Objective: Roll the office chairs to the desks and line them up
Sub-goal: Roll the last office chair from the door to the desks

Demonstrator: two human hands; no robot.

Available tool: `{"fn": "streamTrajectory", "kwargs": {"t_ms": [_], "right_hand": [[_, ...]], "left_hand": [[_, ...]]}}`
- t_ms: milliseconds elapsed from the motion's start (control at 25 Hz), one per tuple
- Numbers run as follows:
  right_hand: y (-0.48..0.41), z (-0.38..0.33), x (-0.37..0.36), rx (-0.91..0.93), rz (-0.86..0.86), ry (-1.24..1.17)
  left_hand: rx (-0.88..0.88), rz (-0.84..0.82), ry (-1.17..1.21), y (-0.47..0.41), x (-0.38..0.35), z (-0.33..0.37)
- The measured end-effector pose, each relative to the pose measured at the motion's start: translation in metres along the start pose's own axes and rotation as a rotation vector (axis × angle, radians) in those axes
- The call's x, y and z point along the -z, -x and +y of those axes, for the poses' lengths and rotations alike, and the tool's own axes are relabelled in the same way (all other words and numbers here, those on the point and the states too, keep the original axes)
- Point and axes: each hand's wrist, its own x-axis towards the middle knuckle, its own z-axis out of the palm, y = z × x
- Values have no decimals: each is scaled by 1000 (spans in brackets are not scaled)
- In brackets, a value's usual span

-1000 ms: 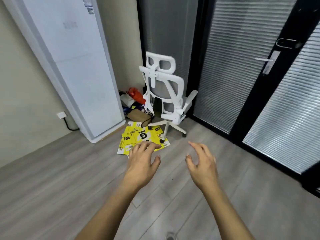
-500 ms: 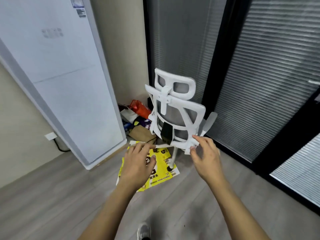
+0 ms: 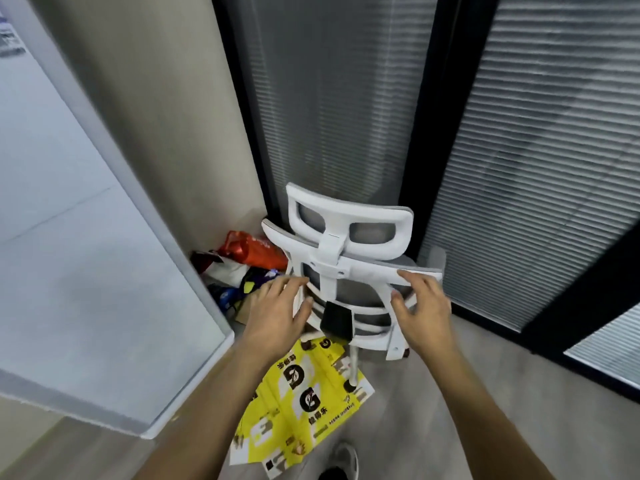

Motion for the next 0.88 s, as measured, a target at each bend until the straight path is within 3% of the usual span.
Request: {"fn": "streamTrajectory", "kwargs": {"t_ms": [280,400,680,880], "right_hand": [[-70,38,-63,-19,-103,351],[-67,36,-62,-81,-87,384],[20,18,-60,-238,31,373],[83,-4,-48,-377,140,423]], "left_hand": [[-26,-120,-66,-119,-45,-76],[-69,-170,-86,-141,-57,-96],[-315,-67,39,-128,-70,-111],[-449,-181,129,-119,-75,-97]]}}
